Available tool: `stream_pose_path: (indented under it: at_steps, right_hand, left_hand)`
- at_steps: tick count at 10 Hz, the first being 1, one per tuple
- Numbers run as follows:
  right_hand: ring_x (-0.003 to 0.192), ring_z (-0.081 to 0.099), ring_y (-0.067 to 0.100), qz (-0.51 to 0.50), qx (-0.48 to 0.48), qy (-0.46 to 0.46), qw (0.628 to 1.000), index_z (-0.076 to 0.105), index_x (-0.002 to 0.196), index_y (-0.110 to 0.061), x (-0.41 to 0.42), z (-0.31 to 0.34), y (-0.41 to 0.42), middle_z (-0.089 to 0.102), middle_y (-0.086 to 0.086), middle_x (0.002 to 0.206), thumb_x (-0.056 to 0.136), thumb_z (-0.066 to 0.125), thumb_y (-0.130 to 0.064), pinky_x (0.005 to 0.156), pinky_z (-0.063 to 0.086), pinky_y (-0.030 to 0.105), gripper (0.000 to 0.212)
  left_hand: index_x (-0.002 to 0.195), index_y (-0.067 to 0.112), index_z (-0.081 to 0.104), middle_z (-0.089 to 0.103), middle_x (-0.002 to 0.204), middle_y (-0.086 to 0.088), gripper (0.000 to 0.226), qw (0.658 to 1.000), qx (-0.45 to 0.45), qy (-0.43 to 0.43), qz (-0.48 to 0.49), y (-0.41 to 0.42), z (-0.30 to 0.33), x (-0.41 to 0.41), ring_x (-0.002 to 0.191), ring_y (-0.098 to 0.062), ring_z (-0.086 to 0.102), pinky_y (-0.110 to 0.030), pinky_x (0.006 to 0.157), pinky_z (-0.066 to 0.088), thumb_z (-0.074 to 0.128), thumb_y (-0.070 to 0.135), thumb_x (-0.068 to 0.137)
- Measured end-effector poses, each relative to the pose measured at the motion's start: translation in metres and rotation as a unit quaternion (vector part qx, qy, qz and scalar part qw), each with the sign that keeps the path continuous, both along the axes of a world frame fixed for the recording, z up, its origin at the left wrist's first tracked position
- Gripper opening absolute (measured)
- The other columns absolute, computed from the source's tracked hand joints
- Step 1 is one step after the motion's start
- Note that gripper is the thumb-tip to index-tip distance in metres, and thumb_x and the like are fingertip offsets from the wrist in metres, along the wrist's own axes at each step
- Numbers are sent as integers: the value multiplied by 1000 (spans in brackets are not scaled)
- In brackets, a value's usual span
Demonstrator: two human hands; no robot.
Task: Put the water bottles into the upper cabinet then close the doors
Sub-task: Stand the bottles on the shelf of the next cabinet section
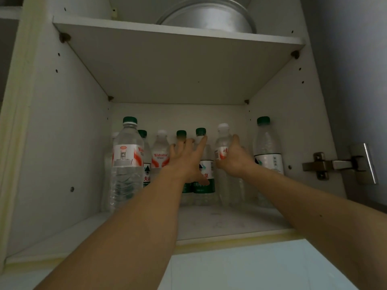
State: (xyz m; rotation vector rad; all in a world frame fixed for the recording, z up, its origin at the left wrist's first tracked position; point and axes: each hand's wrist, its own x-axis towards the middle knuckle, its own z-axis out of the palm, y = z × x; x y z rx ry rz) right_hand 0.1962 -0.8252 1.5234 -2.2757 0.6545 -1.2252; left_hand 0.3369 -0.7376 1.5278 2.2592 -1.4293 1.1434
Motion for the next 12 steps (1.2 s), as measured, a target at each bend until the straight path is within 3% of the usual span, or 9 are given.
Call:
stream_pose_path:
  at_steps: [1,2,5,7,8,9,10,11,12]
  right_hand:
    - [126,52,36,-6,17,63,998,-26,155,-26,-7,-2,4,39,20,149,88,74,-14,107,45,49,121]
    - [101,59,27,7,46,114,992,-37,149,-30,-13,-5,6,44,16,141,92,71,-19,93,46,41,123]
    - [117,59,40,-21,-27,168,985,-29,150,-23,-10,-12,5,46,26,142,82,78,-10,85,52,44,128]
    - [131,48,42,-24,26,145,989,-30,150,-16,5,-11,-8,34,25,153,83,80,-13,102,45,46,129]
    - [136,44,41,82,166,28,982,11,158,-16,15,-8,-3,41,22,152,94,54,-61,111,36,52,90]
    - [138,41,42,112,259,-29,959,17,157,-8,20,-17,-6,40,22,153,92,57,-62,116,32,53,94]
    - [139,38,45,46,149,10,988,-10,156,-4,21,-20,-17,31,26,156,89,76,-26,115,33,52,112]
    - [136,44,37,64,171,36,983,11,159,-14,17,-20,-6,44,19,150,103,37,-56,116,34,47,75]
    - [130,49,40,5,126,68,990,-5,158,-9,13,-22,-6,45,24,146,100,58,-34,107,40,47,89]
  left_hand:
    - [155,34,-20,4,164,-9,142,1000,3,5,10,0,-2,-2,151,-35,-1,-60,118,0,86,59,64]
    - [155,33,-21,2,165,-10,143,1000,4,15,20,-1,-2,-6,152,-35,-3,-61,119,-1,87,56,64]
    - [156,26,-21,3,165,-15,143,997,25,-27,67,4,-8,-17,152,-39,-2,-63,120,-1,86,57,67]
    - [158,23,-14,7,163,-19,131,986,24,-85,138,-2,-13,-23,151,-41,6,-62,121,5,79,62,73]
    - [158,23,-18,-3,166,-19,130,980,46,-90,174,-5,-13,-24,153,-41,-3,-63,121,1,71,71,76]
    - [157,21,-21,-8,166,-20,129,973,60,-96,199,-10,-10,-27,153,-42,-9,-63,121,-1,68,71,78]
    - [157,18,-21,-8,166,-20,127,971,58,-100,211,-13,-11,-31,153,-42,-9,-62,121,1,67,70,81]
    - [157,17,-21,-7,166,-21,126,971,54,-100,210,-13,-16,-33,153,-42,-7,-61,121,3,65,69,82]
    - [157,17,-20,-6,166,-21,125,975,55,-92,197,-9,-19,-33,153,-42,-6,-62,121,4,68,65,82]
